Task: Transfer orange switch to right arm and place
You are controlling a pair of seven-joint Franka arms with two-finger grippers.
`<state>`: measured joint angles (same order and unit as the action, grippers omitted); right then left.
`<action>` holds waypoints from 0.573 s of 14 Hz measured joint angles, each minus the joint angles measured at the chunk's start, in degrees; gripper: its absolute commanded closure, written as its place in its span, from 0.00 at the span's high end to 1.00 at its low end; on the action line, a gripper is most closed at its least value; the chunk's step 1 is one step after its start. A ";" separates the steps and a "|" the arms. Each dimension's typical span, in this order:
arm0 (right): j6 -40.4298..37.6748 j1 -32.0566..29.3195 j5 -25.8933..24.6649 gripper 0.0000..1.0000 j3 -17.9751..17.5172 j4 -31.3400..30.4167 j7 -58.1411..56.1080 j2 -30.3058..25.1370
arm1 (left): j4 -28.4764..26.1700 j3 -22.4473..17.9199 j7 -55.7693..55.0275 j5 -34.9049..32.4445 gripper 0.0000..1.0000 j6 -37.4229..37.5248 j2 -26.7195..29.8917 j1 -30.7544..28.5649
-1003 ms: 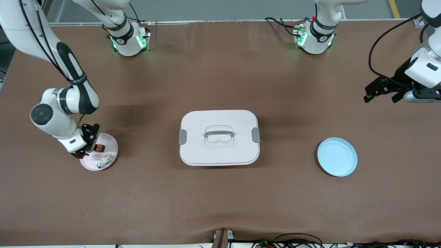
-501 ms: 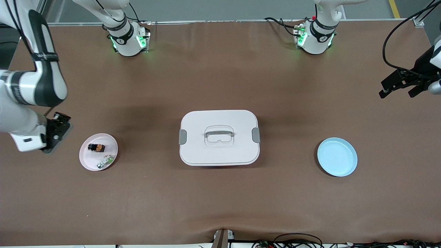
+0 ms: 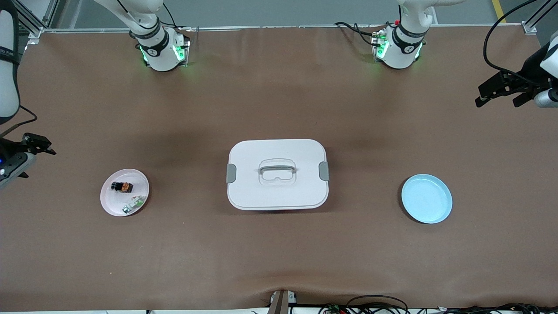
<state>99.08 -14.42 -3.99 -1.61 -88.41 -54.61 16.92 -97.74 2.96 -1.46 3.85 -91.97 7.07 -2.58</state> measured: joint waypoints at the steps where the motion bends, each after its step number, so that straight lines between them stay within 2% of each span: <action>1: -1.19 0.01 0.95 1.00 -0.09 1.32 2.59 -0.03 | 0.22 0.00 0.00 0.00 1.00 0.00 -0.28 0.00; 5: -4.55 0.10 2.07 1.00 -0.63 5.29 16.59 -1.81 | 1.02 -0.01 -0.02 0.00 1.00 0.00 -0.92 -0.01; 8: -8.38 1.10 2.32 1.00 -1.25 6.00 32.86 -4.27 | 1.61 -0.01 -0.02 0.00 1.00 0.13 -1.09 -0.02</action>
<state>90.70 -13.32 -1.67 -2.86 -82.41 -21.75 12.65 -96.13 2.95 -1.47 3.85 -91.84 5.98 -2.60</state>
